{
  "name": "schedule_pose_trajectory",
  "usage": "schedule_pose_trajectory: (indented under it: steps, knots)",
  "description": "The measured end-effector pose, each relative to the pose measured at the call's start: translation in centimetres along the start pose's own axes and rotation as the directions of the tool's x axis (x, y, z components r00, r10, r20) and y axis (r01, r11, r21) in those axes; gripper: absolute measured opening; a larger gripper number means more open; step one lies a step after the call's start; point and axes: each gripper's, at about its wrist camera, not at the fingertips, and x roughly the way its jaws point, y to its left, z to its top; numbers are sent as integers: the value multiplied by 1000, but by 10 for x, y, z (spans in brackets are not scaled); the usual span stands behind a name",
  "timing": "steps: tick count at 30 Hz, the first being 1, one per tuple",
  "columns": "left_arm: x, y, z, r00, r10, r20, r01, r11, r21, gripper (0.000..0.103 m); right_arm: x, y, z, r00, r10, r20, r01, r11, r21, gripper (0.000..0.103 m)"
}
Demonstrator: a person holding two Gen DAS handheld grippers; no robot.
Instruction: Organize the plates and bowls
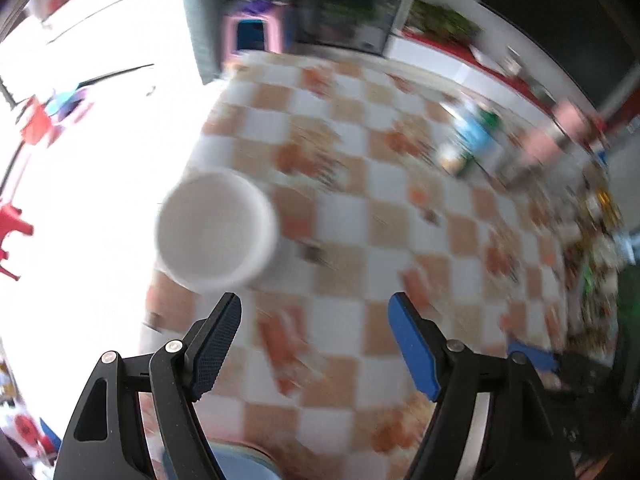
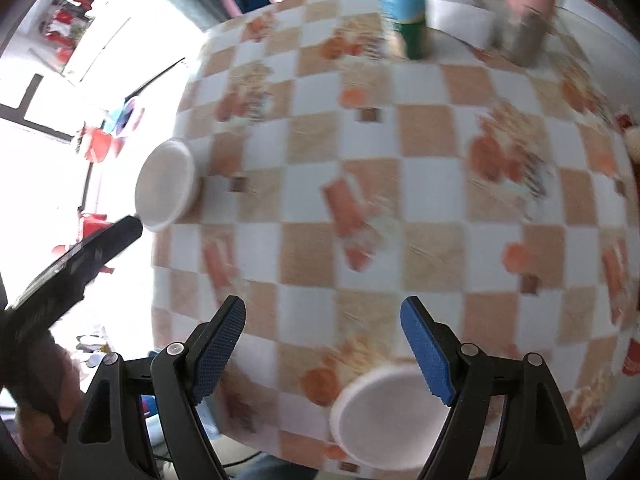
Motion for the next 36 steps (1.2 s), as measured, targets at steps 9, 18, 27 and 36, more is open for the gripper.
schedule_pose_trajectory:
  steps: [9,18,27,36]
  knots:
    - [46,85,38,984,178,-21,-179,977,-113,80,44,72,50,998,47,-41,-49,997,-53,81]
    - [96,112,48,968,236,-87,-245,962,-123,80,109,118,86,997,5,-73,-12,996,-93,81]
    - [127,126,58,963,240,-121,-255,958,-134,80,157,136,100,994,-46,-104,35,994,-106,81]
    - [151,138,56,963,188,-192,-223,957,-183,54,177,151,100,994,-43,-104,31,992,-119,79]
